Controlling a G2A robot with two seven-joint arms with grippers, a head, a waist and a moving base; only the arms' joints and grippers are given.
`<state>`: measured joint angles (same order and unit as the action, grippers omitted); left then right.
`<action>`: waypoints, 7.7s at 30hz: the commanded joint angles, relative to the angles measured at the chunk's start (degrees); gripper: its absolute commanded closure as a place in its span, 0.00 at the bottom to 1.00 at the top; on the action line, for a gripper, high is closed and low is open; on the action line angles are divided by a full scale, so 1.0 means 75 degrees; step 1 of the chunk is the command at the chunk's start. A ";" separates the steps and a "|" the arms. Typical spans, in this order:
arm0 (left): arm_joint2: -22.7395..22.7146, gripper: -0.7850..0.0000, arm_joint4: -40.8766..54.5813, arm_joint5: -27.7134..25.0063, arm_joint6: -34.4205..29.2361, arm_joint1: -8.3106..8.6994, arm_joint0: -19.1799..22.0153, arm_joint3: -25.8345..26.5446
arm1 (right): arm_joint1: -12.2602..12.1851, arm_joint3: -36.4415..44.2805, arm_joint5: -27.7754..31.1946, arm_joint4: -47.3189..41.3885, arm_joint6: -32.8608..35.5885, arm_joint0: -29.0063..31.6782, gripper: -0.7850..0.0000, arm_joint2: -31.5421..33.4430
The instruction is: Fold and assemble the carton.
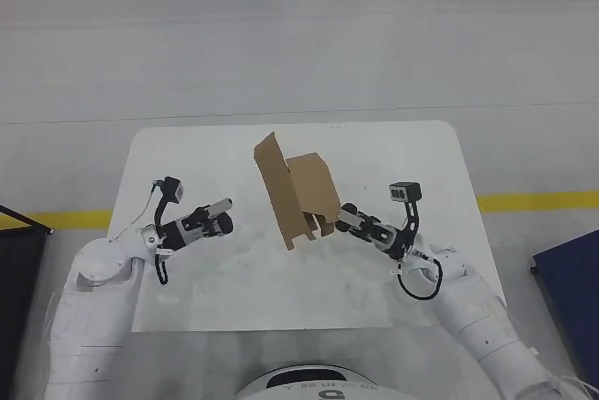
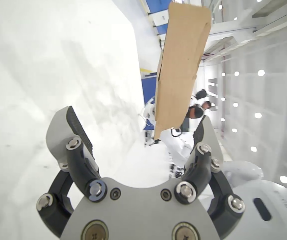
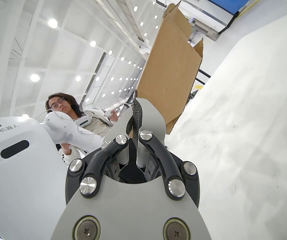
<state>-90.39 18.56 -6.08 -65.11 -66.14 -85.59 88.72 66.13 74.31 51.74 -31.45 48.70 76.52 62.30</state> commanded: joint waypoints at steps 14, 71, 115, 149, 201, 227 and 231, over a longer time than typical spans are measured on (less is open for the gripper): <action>0.1657 0.07 0.2088 0.0016 -0.1648 -0.0223 0.2299 -0.2493 | 0.0314 -0.0247 -0.0139 -0.1520 0.0371 -0.0480 1.00 -0.0859; 0.1689 1.00 0.4575 0.2128 -0.1620 -0.0088 0.2307 -0.2184 | 0.0233 -0.0293 -0.0391 -0.1652 0.0903 -0.0185 0.00 -0.0012; 0.4291 1.00 2.0992 0.8544 0.5801 -0.0214 0.2109 -0.1433 | 0.0233 -0.0293 -0.0391 -0.1652 0.0903 -0.0185 0.00 -0.0012; 0.3129 1.00 0.5599 0.3073 -0.1035 0.0004 0.2661 -0.2634 | 0.0233 -0.0293 -0.0391 -0.1652 0.0903 -0.0185 0.00 -0.0012; 0.2391 1.00 0.0190 -0.0847 0.1485 0.0417 0.1740 0.0226 | -0.0009 0.1751 -0.1179 0.2489 -0.2587 0.1453 0.00 0.1451; 0.2484 1.00 0.0444 -0.0651 0.0573 0.0487 0.2000 0.0053 | -0.0037 0.1489 -0.1318 0.1848 -0.1972 0.1019 0.14 0.1503; 0.2480 1.00 0.0357 -0.0634 0.0585 0.0507 0.1947 0.0165 | -0.0058 0.1556 -0.1445 0.1805 -0.1779 0.1089 0.16 0.1510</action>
<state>-71.85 21.30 -10.96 -60.71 -62.36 -70.90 89.73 65.73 85.86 41.50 -18.09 34.82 84.63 73.76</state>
